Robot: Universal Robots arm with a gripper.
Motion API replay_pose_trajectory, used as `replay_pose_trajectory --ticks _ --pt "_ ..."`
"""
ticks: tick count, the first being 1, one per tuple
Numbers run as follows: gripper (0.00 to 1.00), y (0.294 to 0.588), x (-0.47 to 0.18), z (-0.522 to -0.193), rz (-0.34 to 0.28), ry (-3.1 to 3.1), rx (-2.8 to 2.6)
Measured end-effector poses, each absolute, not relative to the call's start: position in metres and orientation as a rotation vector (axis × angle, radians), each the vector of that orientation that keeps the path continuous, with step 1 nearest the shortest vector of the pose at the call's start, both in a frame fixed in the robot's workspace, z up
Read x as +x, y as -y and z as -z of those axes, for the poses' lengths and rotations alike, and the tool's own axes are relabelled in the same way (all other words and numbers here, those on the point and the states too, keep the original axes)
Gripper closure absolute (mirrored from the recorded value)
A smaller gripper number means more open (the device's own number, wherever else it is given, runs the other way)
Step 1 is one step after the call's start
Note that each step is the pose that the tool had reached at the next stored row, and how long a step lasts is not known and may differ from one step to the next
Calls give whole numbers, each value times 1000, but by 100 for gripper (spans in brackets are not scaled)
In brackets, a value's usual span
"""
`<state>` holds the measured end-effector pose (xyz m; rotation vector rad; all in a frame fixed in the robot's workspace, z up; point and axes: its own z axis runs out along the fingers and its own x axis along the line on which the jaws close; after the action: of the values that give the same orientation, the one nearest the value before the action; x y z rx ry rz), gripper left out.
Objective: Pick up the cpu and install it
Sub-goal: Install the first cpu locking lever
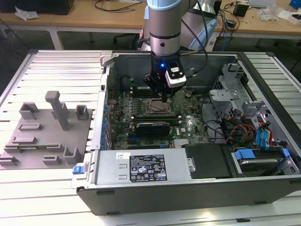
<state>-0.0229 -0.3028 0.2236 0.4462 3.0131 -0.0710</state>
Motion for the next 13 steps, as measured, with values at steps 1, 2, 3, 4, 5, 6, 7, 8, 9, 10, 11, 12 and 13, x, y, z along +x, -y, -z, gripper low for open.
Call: replay_pose_trajectory --ticks 1,2,3,4,5,6,7,8,9,10,11,12,13 --pt "89 303 -23 -223 78 -3038 449" --pt "89 303 -23 -224 79 -3043 449" --pt "89 303 -23 -223 79 -3045 449" --pt "89 303 -23 -223 80 -3046 449" --pt "89 303 -23 -223 80 -3047 447" --pt "89 303 -23 -223 79 -3050 426" --pt "89 303 -23 -223 77 -3054 387" --pt "89 303 -23 -223 76 -3061 319" --pt "89 303 -23 -223 74 -3065 272" --pt "89 303 -24 -222 74 -3067 245" --pt "89 303 -24 -222 73 -3067 233" --pt "89 303 -25 -222 73 -3068 222" --pt "89 303 -27 -222 72 -3069 203"
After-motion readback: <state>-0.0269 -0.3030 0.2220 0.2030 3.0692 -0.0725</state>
